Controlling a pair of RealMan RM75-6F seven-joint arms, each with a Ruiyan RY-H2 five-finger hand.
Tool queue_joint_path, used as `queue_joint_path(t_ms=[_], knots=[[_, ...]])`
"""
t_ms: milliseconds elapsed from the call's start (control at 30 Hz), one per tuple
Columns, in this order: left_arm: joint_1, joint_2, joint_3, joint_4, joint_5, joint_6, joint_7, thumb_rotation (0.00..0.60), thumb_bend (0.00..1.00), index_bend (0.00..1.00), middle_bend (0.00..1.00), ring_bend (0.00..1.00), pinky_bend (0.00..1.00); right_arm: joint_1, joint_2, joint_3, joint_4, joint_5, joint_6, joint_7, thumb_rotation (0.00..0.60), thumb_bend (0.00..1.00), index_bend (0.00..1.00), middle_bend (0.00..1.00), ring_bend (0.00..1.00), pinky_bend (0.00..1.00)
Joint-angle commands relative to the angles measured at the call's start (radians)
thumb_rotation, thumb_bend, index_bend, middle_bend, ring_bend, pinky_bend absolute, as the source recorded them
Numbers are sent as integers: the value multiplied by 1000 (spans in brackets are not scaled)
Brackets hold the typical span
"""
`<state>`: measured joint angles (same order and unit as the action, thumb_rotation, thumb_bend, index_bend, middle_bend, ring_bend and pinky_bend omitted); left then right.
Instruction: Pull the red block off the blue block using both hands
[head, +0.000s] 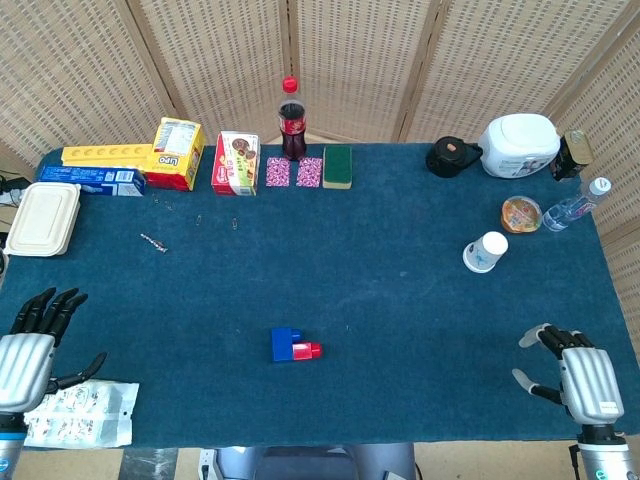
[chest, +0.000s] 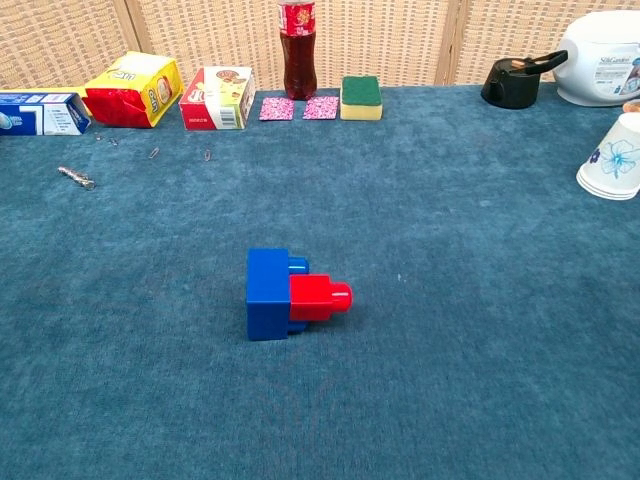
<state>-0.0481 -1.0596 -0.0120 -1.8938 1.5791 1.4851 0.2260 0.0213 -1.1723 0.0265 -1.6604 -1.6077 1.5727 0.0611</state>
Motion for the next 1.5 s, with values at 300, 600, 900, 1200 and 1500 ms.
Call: queue_joint_path(t_ms=[300,600,900,1200,1500], knots=[[-153,41,-31,-138,-3,-217,130,366,213,159,140,50,118,-1,-2,-9,3,-24,8,-1,600,211,477,437,485,381],[-304,-42,-85,-189,-168,-421,257,362,188,160,144,86,155,-22,-7,-17,20,-18,30,17,600,211,477,438,485,382],[-420,-214,-98,-169,-361,-514,414,359,189,169,167,130,188,-35,-9,-19,36,-18,47,38,598,211,477,437,485,382],[-481,-350,-72,-120,-474,-492,543,360,189,197,197,169,231,-51,-4,-19,50,-13,68,67,600,211,476,437,484,382],[-532,-445,-69,-43,-598,-477,591,362,189,198,200,174,231,-64,-3,-21,61,-8,79,80,599,211,477,434,485,382]])
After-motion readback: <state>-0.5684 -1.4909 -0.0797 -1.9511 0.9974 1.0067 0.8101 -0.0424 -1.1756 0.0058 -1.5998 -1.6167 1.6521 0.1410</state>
